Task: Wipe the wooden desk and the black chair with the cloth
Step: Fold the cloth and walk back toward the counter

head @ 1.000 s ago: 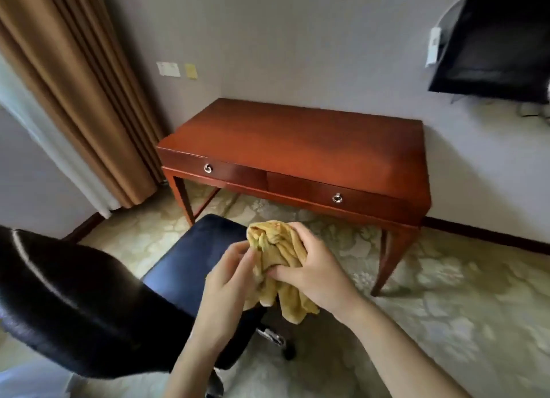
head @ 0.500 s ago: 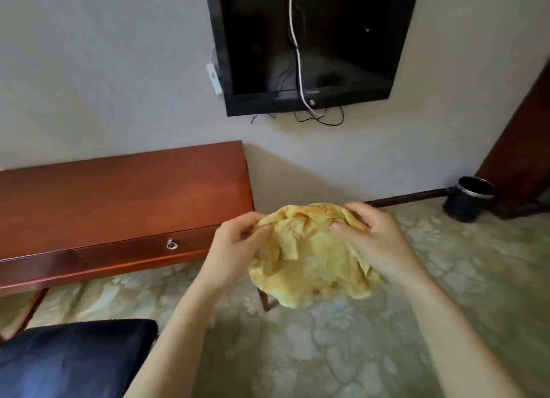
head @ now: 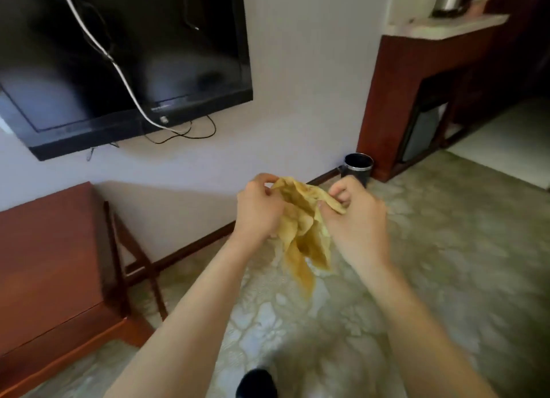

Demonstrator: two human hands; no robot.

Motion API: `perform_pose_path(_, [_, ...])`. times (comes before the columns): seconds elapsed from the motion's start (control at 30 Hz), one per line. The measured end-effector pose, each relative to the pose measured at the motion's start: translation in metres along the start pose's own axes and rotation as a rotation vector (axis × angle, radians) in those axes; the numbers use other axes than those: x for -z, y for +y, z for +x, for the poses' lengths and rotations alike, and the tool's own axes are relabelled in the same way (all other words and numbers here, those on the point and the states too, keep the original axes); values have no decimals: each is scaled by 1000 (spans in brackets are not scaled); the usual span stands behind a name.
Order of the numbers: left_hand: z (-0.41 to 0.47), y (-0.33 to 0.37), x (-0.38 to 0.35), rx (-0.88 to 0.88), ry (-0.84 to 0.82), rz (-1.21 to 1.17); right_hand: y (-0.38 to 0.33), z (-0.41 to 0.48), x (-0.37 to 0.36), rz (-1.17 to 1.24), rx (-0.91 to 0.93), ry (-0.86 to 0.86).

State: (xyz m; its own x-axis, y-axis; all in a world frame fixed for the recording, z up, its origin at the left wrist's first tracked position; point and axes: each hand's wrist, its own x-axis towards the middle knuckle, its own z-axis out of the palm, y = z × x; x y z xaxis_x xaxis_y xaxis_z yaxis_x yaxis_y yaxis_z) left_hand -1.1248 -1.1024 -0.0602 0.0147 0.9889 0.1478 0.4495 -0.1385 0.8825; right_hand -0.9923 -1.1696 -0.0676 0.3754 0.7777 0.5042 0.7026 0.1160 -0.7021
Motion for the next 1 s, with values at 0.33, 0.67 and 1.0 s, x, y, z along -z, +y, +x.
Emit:
perform_pose_path(0.33, [166, 45, -129, 13, -544, -292, 79, 151, -25, 439, -340, -221])
perform_pose_path(0.67, [323, 88, -218, -180, -1070, -361, 192, 272, 4, 605, -458, 243])
perform_pose_path(1.0, [452, 120, -420, -75, -1017, -356, 368, 384, 21, 920, -543, -168])
